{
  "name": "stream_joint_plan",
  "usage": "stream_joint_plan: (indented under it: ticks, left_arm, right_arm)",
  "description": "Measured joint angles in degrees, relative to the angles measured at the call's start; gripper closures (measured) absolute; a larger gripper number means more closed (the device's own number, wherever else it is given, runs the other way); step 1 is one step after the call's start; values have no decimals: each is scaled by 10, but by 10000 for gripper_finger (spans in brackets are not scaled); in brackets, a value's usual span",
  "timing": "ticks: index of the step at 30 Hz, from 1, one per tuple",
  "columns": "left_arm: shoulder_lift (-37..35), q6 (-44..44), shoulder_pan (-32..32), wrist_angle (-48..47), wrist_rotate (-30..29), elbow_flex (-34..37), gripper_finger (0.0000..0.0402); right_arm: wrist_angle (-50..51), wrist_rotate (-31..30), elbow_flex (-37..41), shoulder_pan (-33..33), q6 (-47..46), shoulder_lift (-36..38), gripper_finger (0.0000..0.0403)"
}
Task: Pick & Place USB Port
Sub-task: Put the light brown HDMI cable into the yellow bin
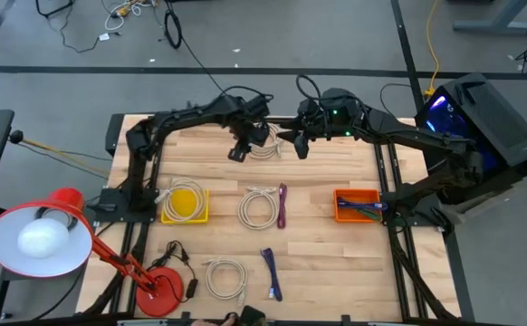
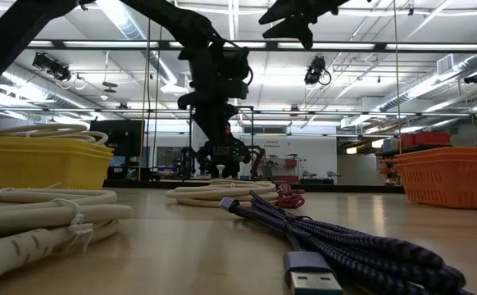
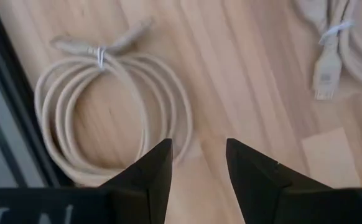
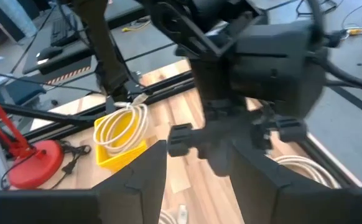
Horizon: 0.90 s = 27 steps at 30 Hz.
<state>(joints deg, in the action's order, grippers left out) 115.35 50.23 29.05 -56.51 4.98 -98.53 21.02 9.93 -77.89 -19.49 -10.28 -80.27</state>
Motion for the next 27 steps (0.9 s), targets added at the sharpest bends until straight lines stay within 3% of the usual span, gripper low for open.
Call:
stream_joint_plan:
  ticks: [8,19,27]
  left_arm:
    - [39,-5,1,41,-2,0,243]
    - [113,-81,0,70,-28,1,243]
    - [118,-130,0,98,16,0,243]
  right_arm:
    - [-3,6,0,39,-7,0,234]
    - [-7,32,0,93,-7,0,234]
    - [-7,31,0,104,-4,0,234]
